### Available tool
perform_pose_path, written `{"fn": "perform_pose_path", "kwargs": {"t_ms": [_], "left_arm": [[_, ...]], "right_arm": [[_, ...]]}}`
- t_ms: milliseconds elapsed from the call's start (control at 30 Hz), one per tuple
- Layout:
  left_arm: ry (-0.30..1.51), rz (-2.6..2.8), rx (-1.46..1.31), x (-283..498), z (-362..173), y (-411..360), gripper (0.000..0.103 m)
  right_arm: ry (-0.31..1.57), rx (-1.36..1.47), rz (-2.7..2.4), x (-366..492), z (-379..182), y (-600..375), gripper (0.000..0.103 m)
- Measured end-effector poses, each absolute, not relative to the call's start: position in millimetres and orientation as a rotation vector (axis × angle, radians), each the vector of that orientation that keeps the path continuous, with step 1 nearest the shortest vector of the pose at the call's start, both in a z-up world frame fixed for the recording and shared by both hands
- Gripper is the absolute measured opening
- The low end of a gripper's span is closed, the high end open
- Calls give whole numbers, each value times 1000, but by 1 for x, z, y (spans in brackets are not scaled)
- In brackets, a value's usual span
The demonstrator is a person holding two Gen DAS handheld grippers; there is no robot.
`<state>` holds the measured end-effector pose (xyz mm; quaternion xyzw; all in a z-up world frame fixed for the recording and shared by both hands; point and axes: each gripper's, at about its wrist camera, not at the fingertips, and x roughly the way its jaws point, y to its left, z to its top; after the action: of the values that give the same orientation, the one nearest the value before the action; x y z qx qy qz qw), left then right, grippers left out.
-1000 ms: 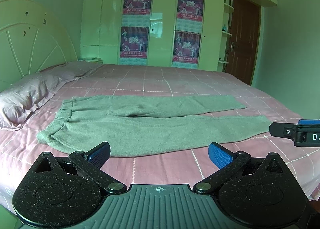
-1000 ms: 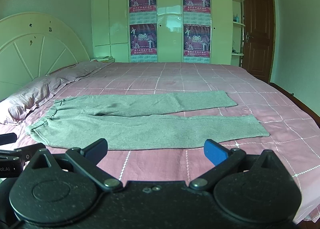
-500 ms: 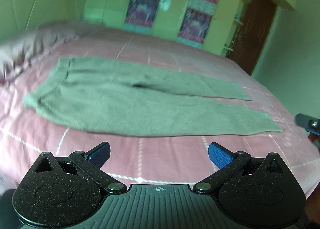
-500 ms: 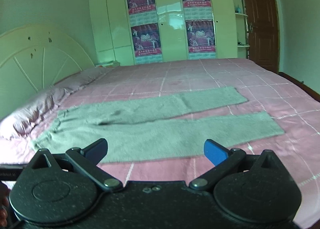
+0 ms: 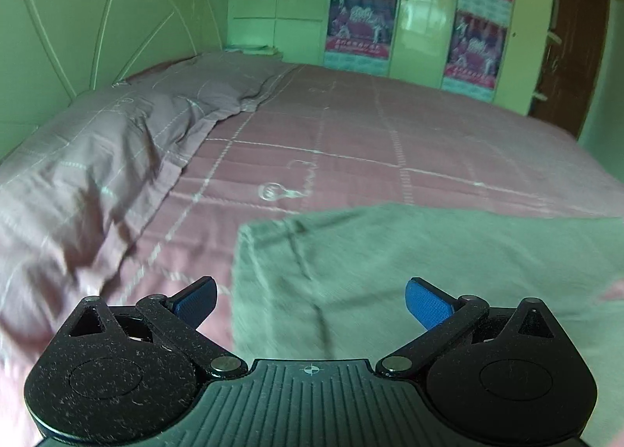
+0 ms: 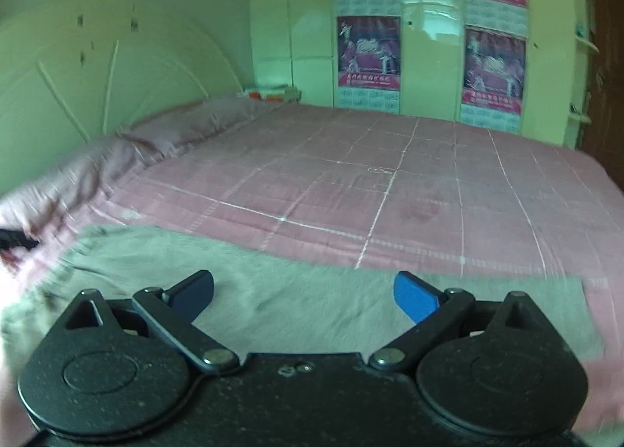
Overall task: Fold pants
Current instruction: 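Lower both grippers onto the sweatpants leg hems and close on them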
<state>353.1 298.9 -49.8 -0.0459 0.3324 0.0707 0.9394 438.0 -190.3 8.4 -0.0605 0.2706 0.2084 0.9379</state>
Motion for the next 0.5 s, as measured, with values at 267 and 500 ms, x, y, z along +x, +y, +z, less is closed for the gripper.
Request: {"fn": "perform_pose_path", "kwargs": {"t_ms": [267,500], "left_arm": [[769,100,-26,453,-107,344,75],[770,15,-20,484,-122,357,75]], "right_arm": [[676,-451,570,543,-68,-110,56],[743,-397,595,598,-102,-103,46]]}}
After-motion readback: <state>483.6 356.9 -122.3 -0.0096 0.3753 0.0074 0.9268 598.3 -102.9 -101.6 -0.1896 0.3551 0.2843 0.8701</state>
